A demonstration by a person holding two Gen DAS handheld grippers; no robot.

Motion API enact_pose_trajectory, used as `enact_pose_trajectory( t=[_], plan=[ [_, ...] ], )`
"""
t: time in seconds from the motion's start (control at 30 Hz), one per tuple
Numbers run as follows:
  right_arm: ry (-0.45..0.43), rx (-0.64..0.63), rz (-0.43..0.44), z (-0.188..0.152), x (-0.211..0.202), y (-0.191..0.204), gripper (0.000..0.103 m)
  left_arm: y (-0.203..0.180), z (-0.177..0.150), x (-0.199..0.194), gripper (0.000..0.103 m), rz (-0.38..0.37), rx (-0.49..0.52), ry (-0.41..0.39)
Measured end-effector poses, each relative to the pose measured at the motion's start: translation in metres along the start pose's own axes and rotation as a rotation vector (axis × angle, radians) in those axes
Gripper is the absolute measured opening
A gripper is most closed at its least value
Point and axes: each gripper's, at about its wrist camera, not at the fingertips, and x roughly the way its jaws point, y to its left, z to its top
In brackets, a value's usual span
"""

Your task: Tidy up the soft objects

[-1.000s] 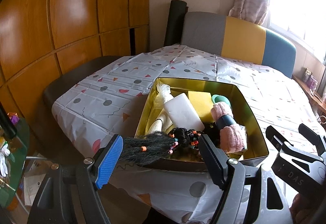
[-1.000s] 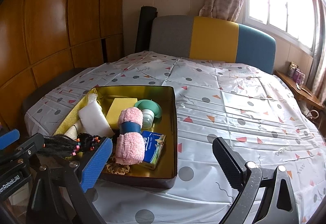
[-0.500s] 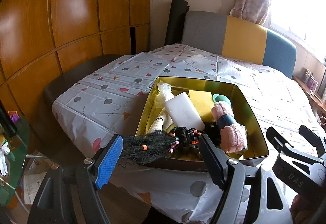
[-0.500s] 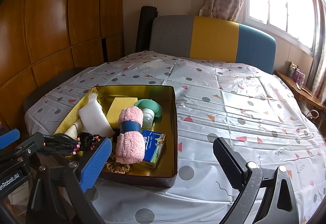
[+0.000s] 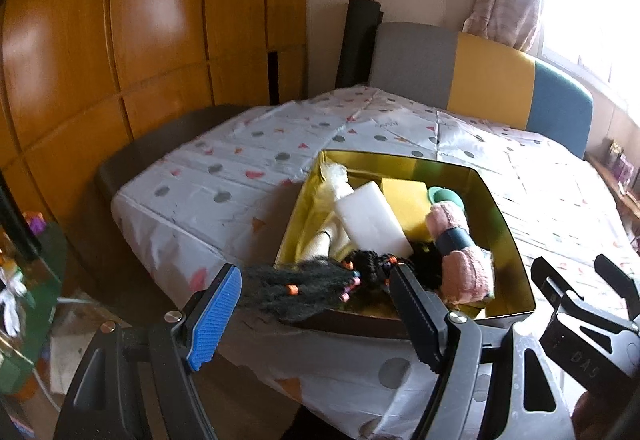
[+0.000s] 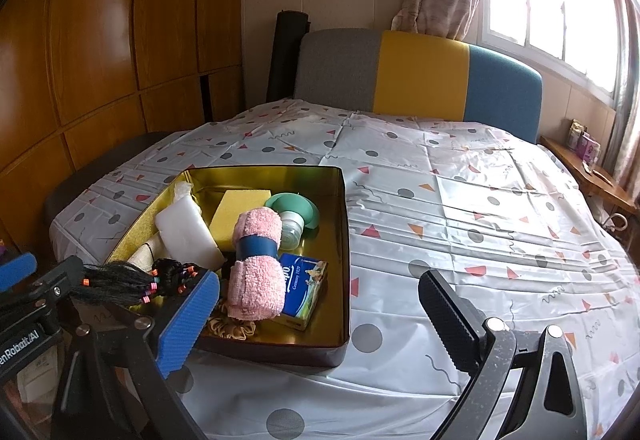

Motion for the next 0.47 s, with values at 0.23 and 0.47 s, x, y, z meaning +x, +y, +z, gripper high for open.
enact_pose_trajectory(
  t=[0.23,0.47],
  plan=[
    [0.009,-0.002,0.001,-0.0022,0.0035,-0.0008,0.101,-0.0027,-0.0041,0.0059,0.073,0.008,0.025,-0.004],
    [0.013,0.013,0.002,-0.0025,0.0059,-0.0066,0.101,-0.0040,0.0003,0.0017,0.066,-0.004,0.036,-0.039]
  ],
)
